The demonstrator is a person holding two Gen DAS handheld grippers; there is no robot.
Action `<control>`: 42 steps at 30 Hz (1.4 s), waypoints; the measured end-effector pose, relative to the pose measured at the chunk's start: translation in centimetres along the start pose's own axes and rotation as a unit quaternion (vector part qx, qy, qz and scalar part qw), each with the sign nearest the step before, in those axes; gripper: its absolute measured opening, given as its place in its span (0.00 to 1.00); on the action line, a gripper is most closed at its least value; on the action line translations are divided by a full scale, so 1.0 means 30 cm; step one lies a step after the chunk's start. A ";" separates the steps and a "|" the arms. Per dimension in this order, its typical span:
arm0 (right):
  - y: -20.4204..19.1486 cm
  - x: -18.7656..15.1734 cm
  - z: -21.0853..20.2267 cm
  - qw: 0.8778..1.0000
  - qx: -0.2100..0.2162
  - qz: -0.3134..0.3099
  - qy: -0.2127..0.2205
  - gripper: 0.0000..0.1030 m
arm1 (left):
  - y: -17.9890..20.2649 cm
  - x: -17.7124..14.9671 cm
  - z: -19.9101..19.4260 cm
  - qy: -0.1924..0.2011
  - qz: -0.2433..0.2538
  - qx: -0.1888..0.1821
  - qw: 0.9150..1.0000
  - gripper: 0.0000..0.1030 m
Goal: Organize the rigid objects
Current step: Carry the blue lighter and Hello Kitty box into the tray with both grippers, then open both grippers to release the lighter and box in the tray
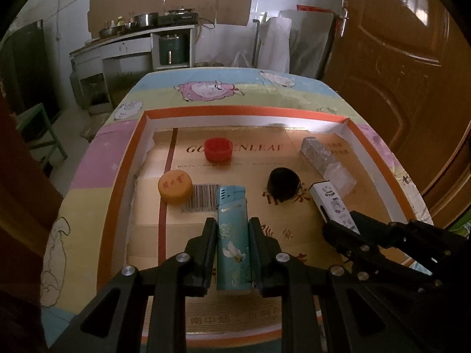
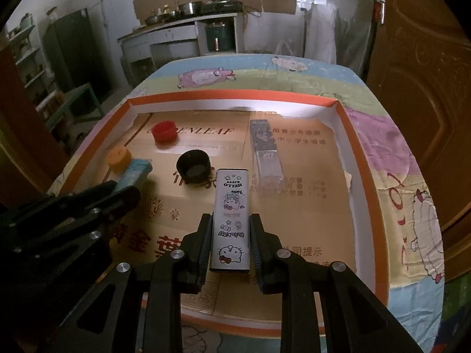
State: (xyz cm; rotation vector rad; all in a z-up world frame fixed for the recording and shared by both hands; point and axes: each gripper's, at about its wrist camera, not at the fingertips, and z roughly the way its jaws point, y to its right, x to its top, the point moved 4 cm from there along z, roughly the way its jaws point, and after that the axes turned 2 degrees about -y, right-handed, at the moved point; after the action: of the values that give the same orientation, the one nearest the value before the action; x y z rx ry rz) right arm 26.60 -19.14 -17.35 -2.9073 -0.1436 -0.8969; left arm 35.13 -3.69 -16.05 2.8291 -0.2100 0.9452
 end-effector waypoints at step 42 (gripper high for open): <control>0.014 -0.008 -0.042 1.000 -0.010 0.008 0.010 0.29 | -0.012 -0.003 -0.042 0.009 -0.012 -0.013 1.000 0.31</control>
State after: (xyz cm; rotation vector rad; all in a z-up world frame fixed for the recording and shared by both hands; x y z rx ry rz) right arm 25.77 -19.70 -16.48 -2.9121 -0.1093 -0.9311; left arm 34.38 -3.08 -15.14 2.7929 -0.1838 0.9553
